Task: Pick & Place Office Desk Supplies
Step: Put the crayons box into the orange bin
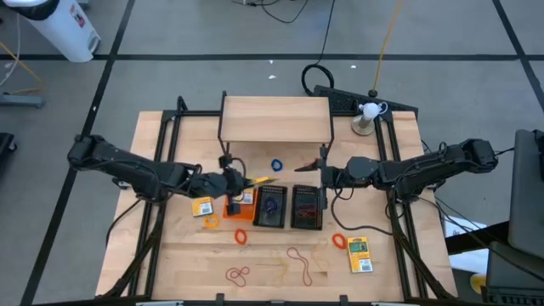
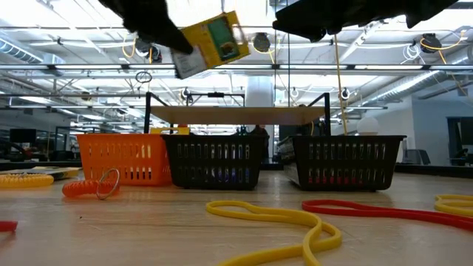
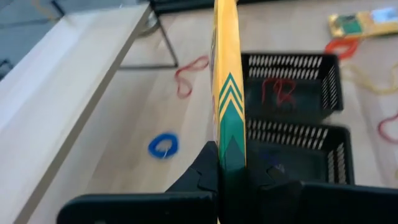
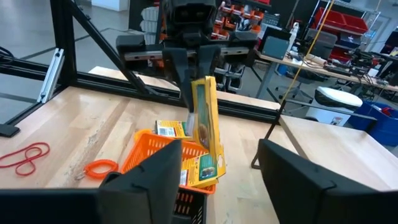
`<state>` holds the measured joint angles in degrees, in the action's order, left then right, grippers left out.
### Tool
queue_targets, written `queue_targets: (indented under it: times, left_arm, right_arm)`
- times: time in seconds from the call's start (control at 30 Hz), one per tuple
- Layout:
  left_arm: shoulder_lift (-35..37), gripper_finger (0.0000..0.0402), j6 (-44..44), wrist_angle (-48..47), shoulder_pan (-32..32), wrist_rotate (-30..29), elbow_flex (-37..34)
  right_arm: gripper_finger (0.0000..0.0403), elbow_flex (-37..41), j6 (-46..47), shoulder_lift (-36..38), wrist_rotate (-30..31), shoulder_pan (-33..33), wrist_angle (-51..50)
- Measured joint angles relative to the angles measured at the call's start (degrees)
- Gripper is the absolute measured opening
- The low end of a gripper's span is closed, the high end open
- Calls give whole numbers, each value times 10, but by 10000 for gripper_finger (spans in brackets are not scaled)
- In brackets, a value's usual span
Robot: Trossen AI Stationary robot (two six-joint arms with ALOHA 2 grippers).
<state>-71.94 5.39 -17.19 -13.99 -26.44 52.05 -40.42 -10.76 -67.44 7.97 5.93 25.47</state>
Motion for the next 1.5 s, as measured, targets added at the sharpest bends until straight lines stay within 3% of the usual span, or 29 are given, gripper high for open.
queue_targets:
  times: [0.27, 0.4, 0.7, 0.93, 1.07, 1.33, 1.5]
  left_arm:
    - [34, 6, 117, -156, -42, -56, 0]
    - [34, 6, 169, -192, -66, -111, 0]
    - [16, 6, 286, -215, -106, -224, 0]
    - [-9, 5, 338, -221, -110, -229, 0]
    - [-9, 5, 312, -215, -112, -151, 0]
    - [12, 5, 316, -220, -106, 107, 0]
    - [10, 5, 333, -261, -73, 188, 0]
  right_arm:
    - [198, 0, 0, 0, -1, 0, 0]
    - [192, 0, 0, 0, -2, 0, 0]
    - [181, 0, 0, 0, -3, 0, 0]
    - [179, 0, 0, 0, -3, 0, 0]
    - [176, 0, 0, 0, -3, 0, 0]
    - [172, 0, 0, 0, -3, 0, 0]
    - [171, 0, -4, 0, -3, 0, 9]
